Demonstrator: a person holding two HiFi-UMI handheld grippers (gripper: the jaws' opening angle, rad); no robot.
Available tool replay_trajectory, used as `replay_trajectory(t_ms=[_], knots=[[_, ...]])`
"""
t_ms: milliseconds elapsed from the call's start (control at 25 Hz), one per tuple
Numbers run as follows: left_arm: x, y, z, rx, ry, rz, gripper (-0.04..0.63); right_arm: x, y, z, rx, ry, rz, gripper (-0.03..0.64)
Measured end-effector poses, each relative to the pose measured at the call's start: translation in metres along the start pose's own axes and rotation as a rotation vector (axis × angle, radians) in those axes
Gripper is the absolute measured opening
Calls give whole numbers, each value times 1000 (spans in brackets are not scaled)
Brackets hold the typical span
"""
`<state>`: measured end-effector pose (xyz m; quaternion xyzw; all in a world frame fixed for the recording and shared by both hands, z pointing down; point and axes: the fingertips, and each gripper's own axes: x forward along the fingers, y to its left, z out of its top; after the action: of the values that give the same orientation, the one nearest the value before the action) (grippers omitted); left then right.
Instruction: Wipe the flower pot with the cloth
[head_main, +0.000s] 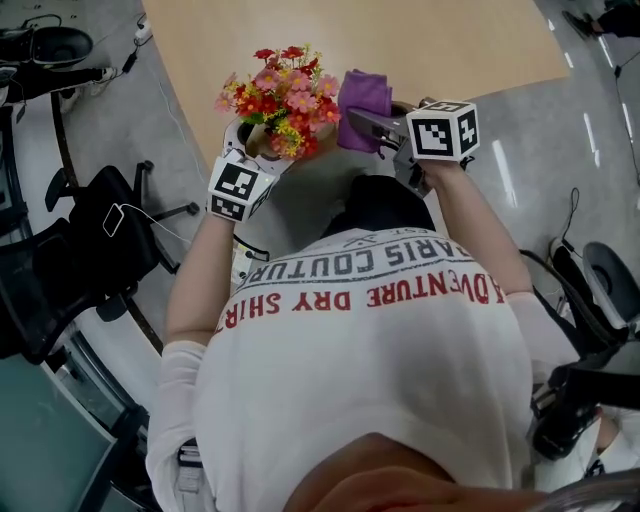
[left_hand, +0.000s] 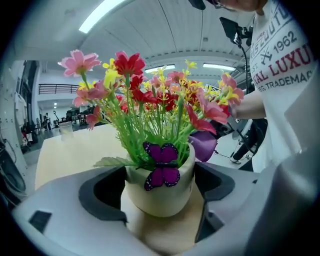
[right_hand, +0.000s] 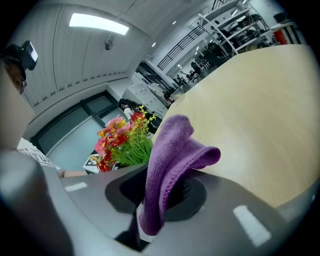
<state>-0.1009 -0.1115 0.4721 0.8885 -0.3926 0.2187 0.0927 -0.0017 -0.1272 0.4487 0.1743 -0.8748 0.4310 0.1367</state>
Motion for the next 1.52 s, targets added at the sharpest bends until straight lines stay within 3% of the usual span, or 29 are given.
replay_trajectory(t_ms=[160,640,1120,1320,1520], knots=[[-3,1,1,17,3,-35,445,5,13,3,-30,38,38,58],[-7,-3,1,13,-22,-22,445,28,16,0,-61,164,103,58],[-4,2,-4,22,0,-48,445,57,-40,-18,-229,333,-166,51],[-4,1,-1,22,0,-50,445,56,-42,-18,-166,334,-148,51],[-5,3,-6,2,32,-23,448,49,-43,-13,-124,254,-140,52]])
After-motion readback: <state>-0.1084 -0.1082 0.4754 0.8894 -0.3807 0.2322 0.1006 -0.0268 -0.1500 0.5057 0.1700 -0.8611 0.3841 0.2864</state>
